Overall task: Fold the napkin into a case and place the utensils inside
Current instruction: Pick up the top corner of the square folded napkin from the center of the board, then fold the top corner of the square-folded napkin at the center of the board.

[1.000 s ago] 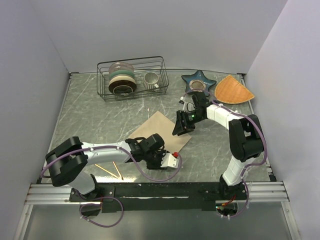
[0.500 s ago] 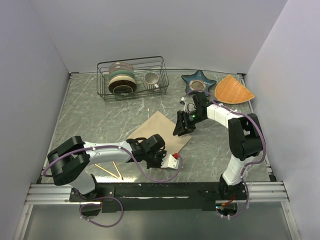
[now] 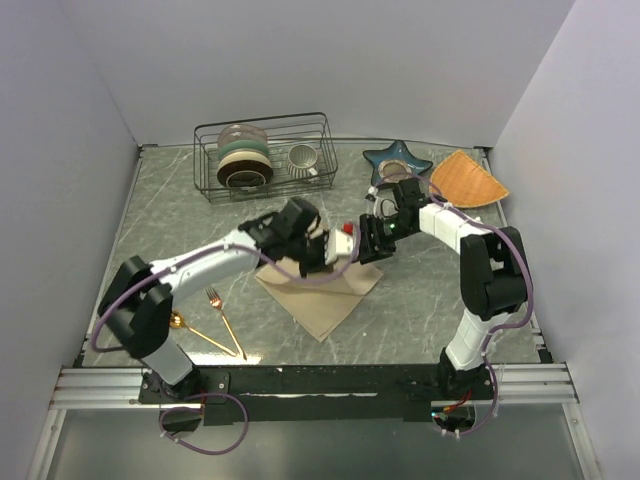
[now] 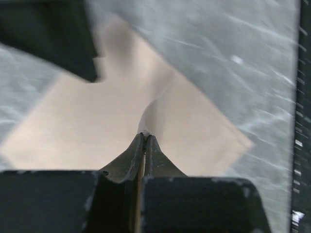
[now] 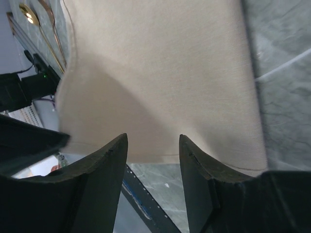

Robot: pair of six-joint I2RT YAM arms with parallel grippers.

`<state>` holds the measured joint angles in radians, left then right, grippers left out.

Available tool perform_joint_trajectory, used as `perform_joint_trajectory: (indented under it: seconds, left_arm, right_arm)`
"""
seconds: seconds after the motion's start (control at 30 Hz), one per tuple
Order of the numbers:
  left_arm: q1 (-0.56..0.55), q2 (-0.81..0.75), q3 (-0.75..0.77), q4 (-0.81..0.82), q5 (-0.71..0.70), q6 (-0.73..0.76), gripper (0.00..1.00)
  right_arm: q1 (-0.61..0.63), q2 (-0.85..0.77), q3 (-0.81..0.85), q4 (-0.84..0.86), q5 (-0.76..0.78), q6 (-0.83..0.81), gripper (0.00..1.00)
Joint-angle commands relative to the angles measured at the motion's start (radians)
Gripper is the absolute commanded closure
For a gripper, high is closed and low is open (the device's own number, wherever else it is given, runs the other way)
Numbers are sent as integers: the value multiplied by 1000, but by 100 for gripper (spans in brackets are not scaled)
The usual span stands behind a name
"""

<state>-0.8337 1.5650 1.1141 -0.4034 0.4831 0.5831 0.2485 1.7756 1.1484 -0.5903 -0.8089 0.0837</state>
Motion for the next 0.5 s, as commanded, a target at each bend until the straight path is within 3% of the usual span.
perform_joint_trajectory:
  seconds: [0.0,0.2,0.47]
  left_arm:
    - [112,114,194,-87,104,34,98]
    - [240,305,375,-130,167,37,93]
    - [307,400,449,-87,160,29,91]
  right_arm:
    - [-38,10,66,-8,11,-24,46]
    - [-58,2,79,-9,22,-39,45]
    - [-58,18,57,7,36,-47,45]
